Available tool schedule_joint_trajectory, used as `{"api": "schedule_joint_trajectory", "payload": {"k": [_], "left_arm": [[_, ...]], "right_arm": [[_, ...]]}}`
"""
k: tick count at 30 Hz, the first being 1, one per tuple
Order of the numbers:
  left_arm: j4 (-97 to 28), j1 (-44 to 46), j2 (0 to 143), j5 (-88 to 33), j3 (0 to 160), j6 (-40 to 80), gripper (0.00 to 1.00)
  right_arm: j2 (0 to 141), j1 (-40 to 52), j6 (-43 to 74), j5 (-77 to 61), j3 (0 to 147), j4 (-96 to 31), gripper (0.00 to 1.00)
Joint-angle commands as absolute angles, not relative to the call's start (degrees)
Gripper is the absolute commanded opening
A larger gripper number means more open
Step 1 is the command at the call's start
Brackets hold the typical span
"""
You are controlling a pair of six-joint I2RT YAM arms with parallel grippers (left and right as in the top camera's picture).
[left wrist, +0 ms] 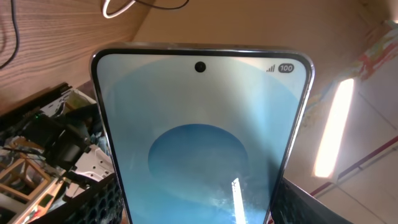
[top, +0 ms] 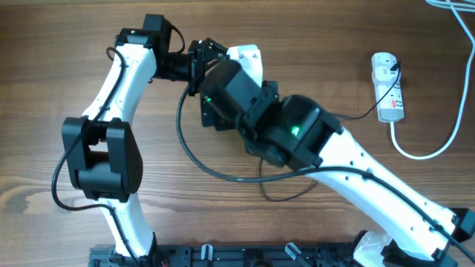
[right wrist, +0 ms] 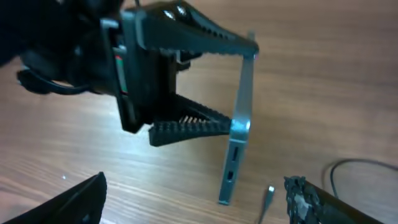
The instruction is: Plug charger to phone and switch on socket
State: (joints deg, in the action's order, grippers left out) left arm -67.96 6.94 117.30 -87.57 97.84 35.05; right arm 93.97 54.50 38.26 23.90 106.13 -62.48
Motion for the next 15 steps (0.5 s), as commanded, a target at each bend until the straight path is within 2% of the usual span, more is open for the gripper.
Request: {"api": "schedule_joint_trajectory", "payload": {"k": [1, 8, 10, 13, 15], "left_arm": [[-67.99, 6.48, 115.15, -90.35, 98.0, 34.98, 0.74], [-68.01, 6.48, 115.15, -90.35, 98.0, 34.98, 0.74], [-67.99, 6.48, 115.15, -90.35, 98.0, 34.98, 0.74], [-67.99, 6.48, 115.15, -90.35, 98.0, 34.96, 0.74], [-68.01, 6.48, 115.15, -90.37, 98.0, 34.98, 0.74]], "right_arm": [[95.39, 56.45, 39.7, 35.57, 107.44, -62.15, 0.8], [99.72, 56.38, 43.64, 37.82, 107.35, -62.33, 0.75], [99.98, 56.38, 43.48, 39.66, 107.35, -61.17, 0.68], [99.96, 56.34, 43.46, 39.7, 107.35, -60.47, 0.66], [99.96, 55.0, 43.46, 39.77, 107.35, -60.51, 0.6]]}}
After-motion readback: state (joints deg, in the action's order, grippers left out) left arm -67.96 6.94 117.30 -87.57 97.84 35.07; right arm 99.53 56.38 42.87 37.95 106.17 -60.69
